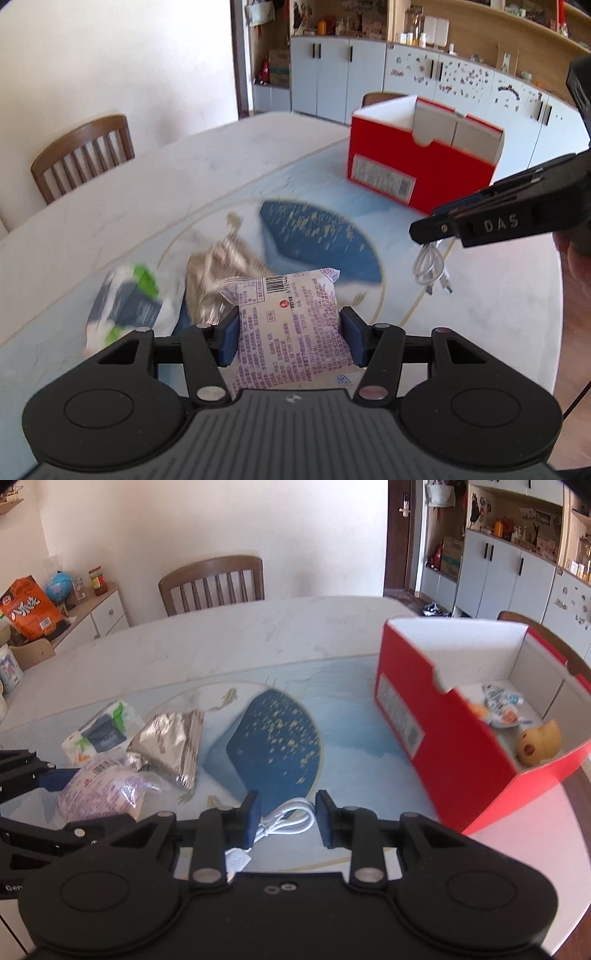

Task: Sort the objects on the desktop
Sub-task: 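Carry the packet and cable over the red shoebox with both grippers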

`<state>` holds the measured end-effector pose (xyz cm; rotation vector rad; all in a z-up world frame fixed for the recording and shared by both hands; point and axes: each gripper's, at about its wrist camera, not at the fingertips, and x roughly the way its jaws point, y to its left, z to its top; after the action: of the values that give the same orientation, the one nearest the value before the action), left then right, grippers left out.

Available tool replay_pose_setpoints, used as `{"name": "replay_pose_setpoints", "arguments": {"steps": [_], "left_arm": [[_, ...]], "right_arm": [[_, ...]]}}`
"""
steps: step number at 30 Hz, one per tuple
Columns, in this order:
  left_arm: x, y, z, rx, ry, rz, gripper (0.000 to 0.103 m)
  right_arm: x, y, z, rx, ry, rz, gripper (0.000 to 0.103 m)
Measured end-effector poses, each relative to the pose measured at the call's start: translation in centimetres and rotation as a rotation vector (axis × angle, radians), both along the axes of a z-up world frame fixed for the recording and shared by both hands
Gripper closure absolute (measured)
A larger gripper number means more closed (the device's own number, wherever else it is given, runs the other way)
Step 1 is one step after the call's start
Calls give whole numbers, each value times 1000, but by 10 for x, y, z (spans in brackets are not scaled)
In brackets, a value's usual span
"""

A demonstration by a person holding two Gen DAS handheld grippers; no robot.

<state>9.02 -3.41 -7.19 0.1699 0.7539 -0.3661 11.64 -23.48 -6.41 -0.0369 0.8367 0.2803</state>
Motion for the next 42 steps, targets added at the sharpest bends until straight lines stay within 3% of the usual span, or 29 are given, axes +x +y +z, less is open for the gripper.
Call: {"name": "replay_pose_setpoints", "arguments": {"steps": [9,25,42], "left_arm": [[21,-45,32,-29,-54,-23,48],[59,-142,64,-32,-118,-56,48],[126,-230,71,7,-128,-134,48]], "right_arm": [[15,-38,25,14,-43,6,72],[43,-132,58,54,-134,-1,72],[86,-209,46,37,-132,-28,72]]}}
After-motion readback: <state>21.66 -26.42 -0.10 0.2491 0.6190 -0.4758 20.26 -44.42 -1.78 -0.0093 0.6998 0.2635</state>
